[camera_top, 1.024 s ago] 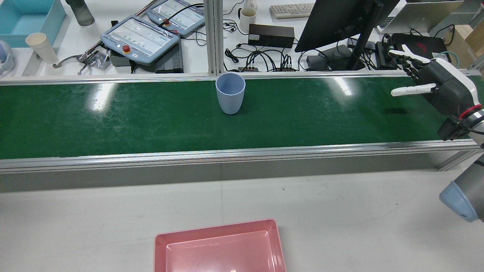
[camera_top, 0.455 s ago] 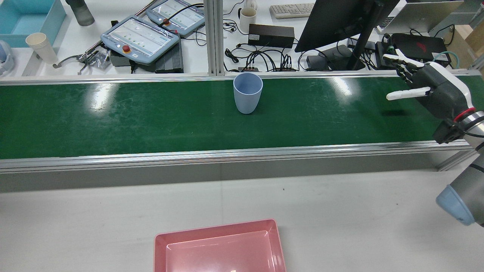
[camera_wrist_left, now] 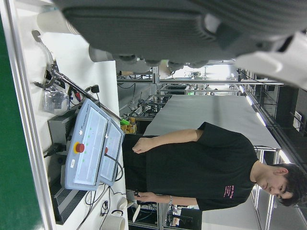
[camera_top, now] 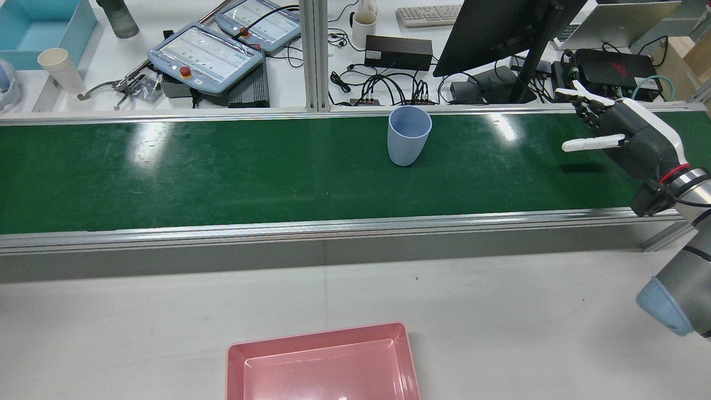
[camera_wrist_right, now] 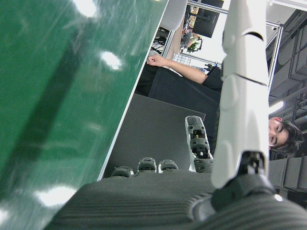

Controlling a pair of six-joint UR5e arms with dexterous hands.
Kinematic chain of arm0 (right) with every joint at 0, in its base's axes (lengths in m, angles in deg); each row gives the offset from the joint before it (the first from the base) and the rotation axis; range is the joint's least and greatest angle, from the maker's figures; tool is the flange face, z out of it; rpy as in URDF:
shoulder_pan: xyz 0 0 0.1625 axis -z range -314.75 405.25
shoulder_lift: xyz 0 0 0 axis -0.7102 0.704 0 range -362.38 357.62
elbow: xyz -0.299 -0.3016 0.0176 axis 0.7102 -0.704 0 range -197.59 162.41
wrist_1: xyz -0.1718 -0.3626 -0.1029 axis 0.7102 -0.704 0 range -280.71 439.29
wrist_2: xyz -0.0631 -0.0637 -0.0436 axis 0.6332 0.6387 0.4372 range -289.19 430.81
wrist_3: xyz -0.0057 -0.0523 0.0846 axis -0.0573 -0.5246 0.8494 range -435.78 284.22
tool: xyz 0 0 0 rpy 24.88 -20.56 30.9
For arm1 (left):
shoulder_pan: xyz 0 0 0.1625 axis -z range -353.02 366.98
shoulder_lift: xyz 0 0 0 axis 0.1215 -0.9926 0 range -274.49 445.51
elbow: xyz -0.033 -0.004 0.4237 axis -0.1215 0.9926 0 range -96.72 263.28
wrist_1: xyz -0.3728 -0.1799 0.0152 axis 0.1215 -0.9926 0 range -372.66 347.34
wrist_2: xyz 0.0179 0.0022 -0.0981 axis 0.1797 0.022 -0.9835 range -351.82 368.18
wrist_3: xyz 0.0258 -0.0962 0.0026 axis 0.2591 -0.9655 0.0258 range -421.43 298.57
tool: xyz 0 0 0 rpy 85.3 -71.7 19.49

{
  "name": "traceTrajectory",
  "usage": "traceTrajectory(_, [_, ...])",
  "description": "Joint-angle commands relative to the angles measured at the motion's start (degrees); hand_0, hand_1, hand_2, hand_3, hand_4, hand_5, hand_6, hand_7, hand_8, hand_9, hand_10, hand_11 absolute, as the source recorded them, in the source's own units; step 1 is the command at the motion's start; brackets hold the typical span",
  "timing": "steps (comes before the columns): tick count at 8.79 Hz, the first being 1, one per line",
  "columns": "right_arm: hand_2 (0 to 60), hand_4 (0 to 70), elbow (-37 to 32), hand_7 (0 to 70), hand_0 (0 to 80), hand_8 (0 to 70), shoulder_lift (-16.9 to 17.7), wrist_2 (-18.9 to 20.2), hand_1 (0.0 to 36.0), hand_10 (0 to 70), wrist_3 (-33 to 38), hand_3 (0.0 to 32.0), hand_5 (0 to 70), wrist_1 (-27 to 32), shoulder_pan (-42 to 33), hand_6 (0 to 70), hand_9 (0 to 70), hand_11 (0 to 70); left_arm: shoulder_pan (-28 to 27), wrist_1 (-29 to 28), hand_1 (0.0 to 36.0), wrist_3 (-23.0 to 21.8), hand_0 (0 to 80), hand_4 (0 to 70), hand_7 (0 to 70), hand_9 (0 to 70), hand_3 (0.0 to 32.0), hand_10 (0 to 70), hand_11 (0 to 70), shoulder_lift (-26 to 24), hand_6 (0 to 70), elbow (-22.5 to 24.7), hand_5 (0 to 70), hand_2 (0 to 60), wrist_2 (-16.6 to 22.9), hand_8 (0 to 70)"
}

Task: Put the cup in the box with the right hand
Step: 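Move the right hand over the belt toward the approaching blue cup, then close the right hand fingers around the blue cup's side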

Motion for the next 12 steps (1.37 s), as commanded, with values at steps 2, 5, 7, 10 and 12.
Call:
traceTrajectory(2, [4.4, 0.0, 0.26, 0.0, 58.5, 4.1, 0.0, 0.0, 27.2, 0.0, -0.03, 0.0, 9.0, 0.0, 0.87, 2.6, 1.7, 0.0, 0.0, 0.08, 0.0, 0.0, 0.0, 0.0, 0.0, 0.0, 0.0, 0.0, 0.0, 0.0, 0.0, 0.0, 0.0, 0.0, 0.0, 0.0])
traceTrajectory(5, [4.4, 0.0, 0.17, 0.0, 58.0, 4.1, 0.0, -0.26, 26.9, 0.0, -0.03, 0.0, 8.9, 0.0, 1.75, 2.7, 1.8, 0.0, 0.0, 0.08, 0.0, 0.0, 0.0, 0.0, 0.0, 0.0, 0.0, 0.0, 0.0, 0.0, 0.0, 0.0, 0.0, 0.0, 0.0, 0.0])
traceTrajectory(7, [4.4, 0.0, 0.08, 0.0, 58.0, 4.1, 0.0, -0.35, 26.9, 0.0, 0.06, 0.0, 8.9, 0.0, 2.1, 2.7, 1.8, 0.0, 0.0, 0.08, 0.0, 0.0, 0.0, 0.0, 0.0, 0.0, 0.0, 0.0, 0.0, 0.0, 0.0, 0.0, 0.0, 0.0, 0.0, 0.0])
traceTrajectory(10, [4.4, 0.0, -0.18, 0.0, 58.0, 4.1, 0.0, -0.35, 26.9, 0.0, 0.06, 0.0, 8.9, 0.0, 2.37, 2.7, 1.8, 0.0, 0.0, 0.08, 0.0, 0.0, 0.0, 0.0, 0.0, 0.0, 0.0, 0.0, 0.0, 0.0, 0.0, 0.0, 0.0, 0.0, 0.0, 0.0])
traceTrajectory(12, [4.8, 0.0, -0.27, 1.1, 57.0, 4.4, 0.0, -0.53, 26.2, 0.0, 0.23, 0.0, 8.7, 0.0, 2.19, 2.8, 2.1, 0.0, 0.0, 0.08, 0.0, 0.0, 0.0, 0.0, 0.0, 0.0, 0.0, 0.0, 0.0, 0.0, 0.0, 0.0, 0.0, 0.0, 0.0, 0.0])
